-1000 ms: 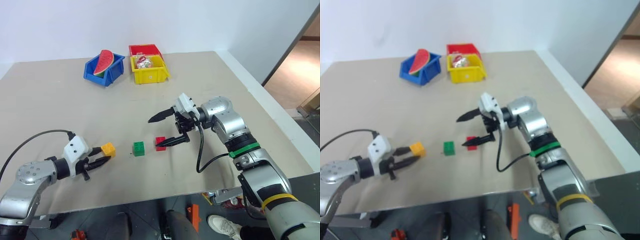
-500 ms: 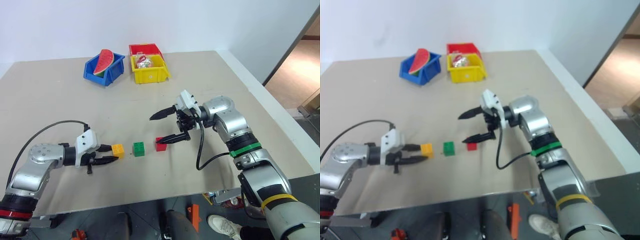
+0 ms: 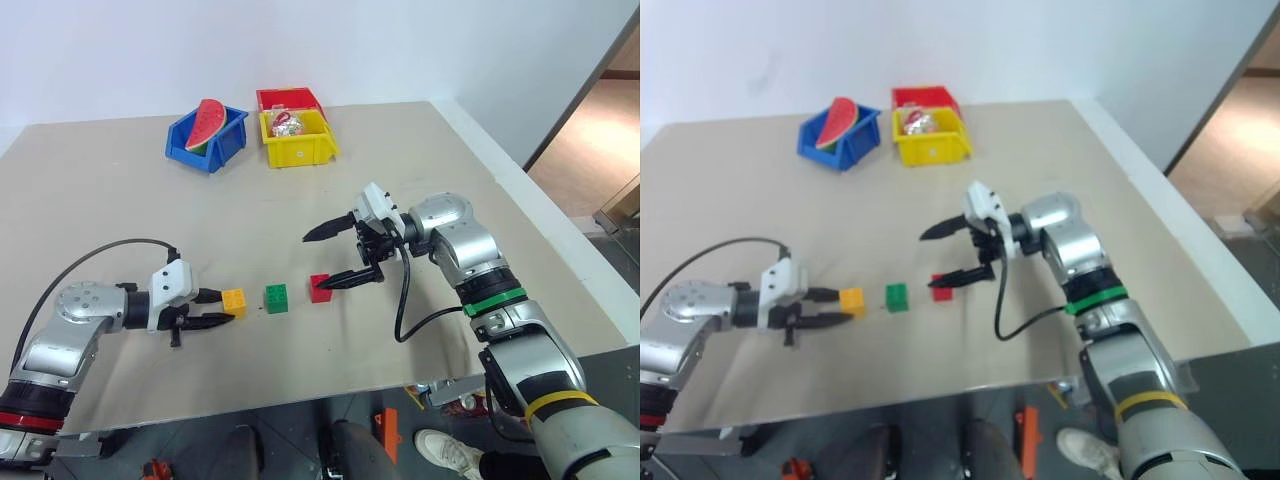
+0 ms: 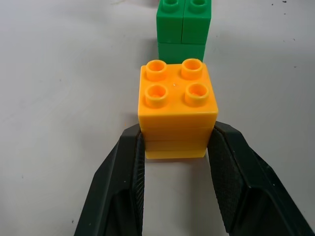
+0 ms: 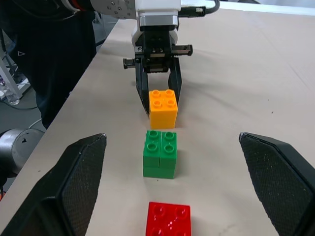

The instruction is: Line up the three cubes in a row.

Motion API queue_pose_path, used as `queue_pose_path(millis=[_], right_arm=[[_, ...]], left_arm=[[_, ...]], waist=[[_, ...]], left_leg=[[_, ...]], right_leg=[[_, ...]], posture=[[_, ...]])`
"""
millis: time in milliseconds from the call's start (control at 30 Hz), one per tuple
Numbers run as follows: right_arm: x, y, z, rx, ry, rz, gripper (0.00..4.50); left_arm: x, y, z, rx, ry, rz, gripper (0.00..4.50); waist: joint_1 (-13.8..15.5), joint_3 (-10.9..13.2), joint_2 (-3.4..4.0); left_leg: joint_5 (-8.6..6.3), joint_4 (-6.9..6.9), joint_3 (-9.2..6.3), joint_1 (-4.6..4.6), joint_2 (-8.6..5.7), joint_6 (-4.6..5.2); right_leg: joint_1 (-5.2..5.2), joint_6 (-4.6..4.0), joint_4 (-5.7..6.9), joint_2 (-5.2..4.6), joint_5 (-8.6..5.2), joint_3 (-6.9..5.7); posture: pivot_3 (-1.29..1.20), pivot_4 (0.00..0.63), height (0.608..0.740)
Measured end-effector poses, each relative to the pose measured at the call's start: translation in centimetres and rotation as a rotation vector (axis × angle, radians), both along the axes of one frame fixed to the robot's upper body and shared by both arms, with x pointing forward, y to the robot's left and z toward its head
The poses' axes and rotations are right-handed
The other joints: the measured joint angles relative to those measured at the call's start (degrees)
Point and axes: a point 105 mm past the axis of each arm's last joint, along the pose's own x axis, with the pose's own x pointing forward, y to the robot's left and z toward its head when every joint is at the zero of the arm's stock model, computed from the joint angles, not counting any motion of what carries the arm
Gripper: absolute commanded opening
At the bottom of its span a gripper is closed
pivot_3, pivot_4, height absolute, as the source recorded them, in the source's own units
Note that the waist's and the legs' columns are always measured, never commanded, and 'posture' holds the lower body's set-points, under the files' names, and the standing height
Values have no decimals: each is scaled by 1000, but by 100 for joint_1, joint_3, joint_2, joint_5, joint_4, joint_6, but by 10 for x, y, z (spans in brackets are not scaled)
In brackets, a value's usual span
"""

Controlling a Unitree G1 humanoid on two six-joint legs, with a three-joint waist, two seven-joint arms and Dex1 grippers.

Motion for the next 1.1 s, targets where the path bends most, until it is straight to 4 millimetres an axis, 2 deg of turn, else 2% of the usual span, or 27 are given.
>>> queue_pose_path(millis=[467,533,633,733,767,933,1100], right_arm=[[1,-1,0,-3,-5,-6,4500],[1,-1,0,-4,-5,-7,4500],[1,-1,0,-6,-5,-9,4500],[1,-1,0,-5,-5,-9,4500],[1,-1,0,-5,-6,-9,4500],[1,-2,0,-2,-3,-13,4500],[2,-3,2,9,-5,-20,4500]], left_arm=[[-5,8,3,51,5,-27,1271],[-6,9,2,68,-7,-38,2296],[-10,14,-7,115,28,-47,3218],[-9,15,-5,121,24,-46,4308],[-9,16,-4,124,24,-45,4484],[-8,19,0,132,27,-28,4484],[-16,24,16,143,19,8,4484]], waist=[[0,0,0],[0,0,0],[-1,1,1],[8,1,1],[7,0,1],[8,1,1],[-6,1,1]], left_leg=[[0,1,1,0,1,0],[0,1,1,1,1,0],[0,0,2,1,1,0],[0,0,3,-1,1,0],[0,0,4,-1,1,0],[0,1,2,-2,0,0],[0,1,2,-2,3,0]], right_leg=[[-1,-1,2,1,0,0],[-1,-1,2,1,0,1],[-2,-2,2,2,-1,2],[-2,-2,2,0,-1,2],[-2,-2,2,0,-1,3],[-2,-1,3,0,-1,2],[-3,-1,3,0,-1,3]], posture=[[0,150,740],[0,150,740],[0,150,740],[0,150,740],[0,150,740],[0,150,740],[0,150,740]])
